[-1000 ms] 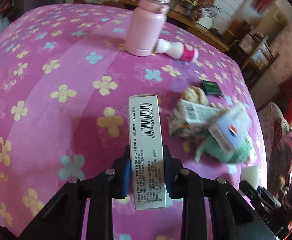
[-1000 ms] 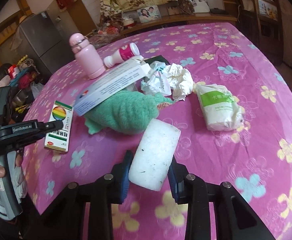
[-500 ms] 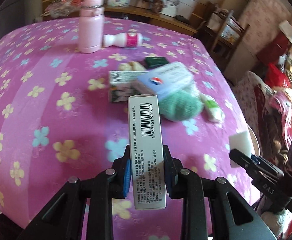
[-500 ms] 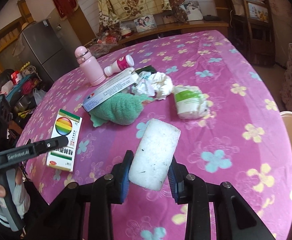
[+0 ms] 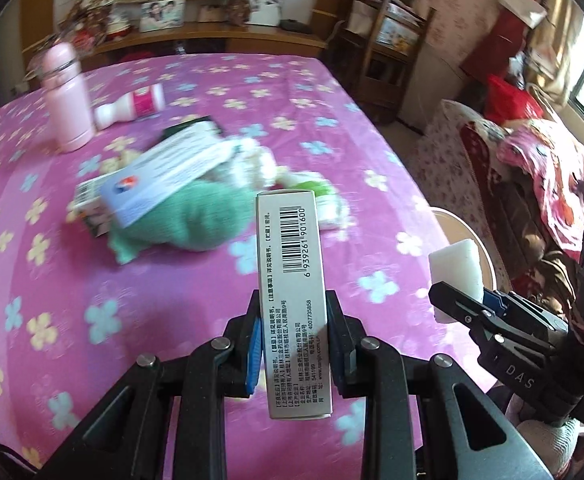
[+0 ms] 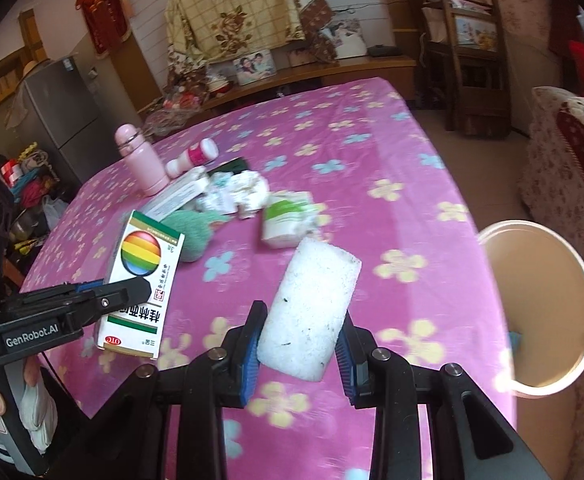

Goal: Collect trash
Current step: 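Carry the box and sponge over the bucket and open both tools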

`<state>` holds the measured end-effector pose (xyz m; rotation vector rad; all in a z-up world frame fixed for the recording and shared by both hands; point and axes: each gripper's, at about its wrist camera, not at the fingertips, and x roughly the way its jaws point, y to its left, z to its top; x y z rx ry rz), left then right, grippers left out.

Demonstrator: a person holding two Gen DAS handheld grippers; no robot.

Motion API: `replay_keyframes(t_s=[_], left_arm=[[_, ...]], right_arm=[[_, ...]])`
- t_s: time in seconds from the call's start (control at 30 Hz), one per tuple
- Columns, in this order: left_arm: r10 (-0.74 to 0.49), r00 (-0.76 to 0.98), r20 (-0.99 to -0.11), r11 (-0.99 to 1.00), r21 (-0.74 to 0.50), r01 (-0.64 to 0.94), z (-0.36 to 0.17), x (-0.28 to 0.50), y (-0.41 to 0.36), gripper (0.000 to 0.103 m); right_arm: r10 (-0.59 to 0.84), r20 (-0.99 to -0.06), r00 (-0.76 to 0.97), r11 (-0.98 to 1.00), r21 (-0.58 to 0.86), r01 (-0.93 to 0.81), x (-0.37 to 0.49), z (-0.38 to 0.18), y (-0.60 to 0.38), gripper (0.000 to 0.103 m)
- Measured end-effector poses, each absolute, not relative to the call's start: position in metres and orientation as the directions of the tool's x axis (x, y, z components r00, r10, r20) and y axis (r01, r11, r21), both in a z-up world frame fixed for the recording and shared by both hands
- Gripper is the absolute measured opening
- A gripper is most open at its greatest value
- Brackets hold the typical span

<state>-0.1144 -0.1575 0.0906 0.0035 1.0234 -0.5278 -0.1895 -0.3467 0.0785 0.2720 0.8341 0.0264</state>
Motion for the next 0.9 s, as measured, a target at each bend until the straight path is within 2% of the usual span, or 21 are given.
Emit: replay_keyframes(t_s=[0.53, 0.9], left_arm=[[-0.488, 0.357, -0.797, 0.782, -0.217, 0.585, 0.098, -0.122, -0.286, 0.029], [-0.53, 0.307, -0.79, 0.728, -0.239, 0.642, 0.092, -0.125, -0.346, 0.029]], right_arm=[[-0.019, -0.747, 0.665, 0.931, 0.229, 0.285, -0.226, 0.075, -0.452, 0.035], [-0.085, -0.775, 0.626, 0.883, 0.232, 0.407, -0.244, 0.058, -0.514, 0.035]])
